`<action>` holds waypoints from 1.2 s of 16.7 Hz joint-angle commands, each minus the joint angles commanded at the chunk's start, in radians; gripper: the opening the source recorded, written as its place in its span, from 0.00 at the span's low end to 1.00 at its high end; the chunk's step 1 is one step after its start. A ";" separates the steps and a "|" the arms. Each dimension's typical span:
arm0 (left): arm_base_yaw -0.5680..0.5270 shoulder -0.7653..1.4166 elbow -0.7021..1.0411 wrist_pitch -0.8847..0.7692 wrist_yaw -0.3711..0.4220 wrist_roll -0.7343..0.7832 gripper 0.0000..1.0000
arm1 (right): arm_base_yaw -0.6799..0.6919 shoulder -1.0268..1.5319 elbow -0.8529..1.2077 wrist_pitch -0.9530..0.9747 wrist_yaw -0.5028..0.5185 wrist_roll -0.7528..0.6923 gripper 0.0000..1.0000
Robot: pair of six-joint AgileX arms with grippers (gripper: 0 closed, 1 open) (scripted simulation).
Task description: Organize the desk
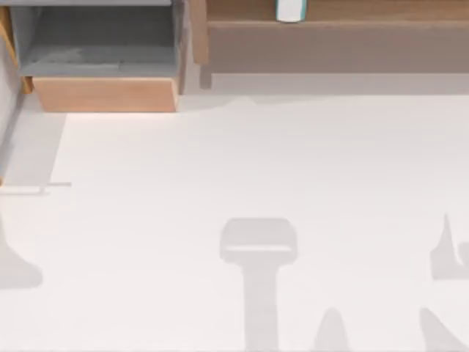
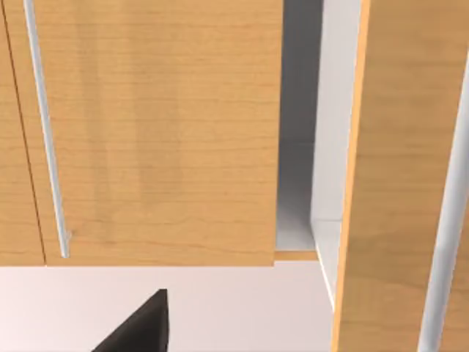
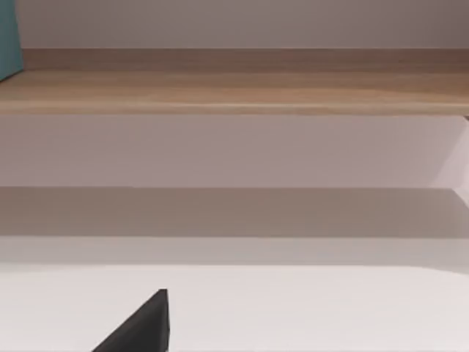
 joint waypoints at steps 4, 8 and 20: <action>-0.040 0.020 0.049 -0.027 -0.040 0.000 1.00 | 0.000 0.000 0.000 0.000 0.000 0.000 1.00; -0.040 0.020 0.049 -0.028 -0.040 0.000 0.92 | 0.000 0.000 0.000 0.000 0.000 0.000 1.00; -0.040 0.020 0.049 -0.028 -0.040 0.000 0.02 | 0.000 0.000 0.000 0.000 0.000 0.000 1.00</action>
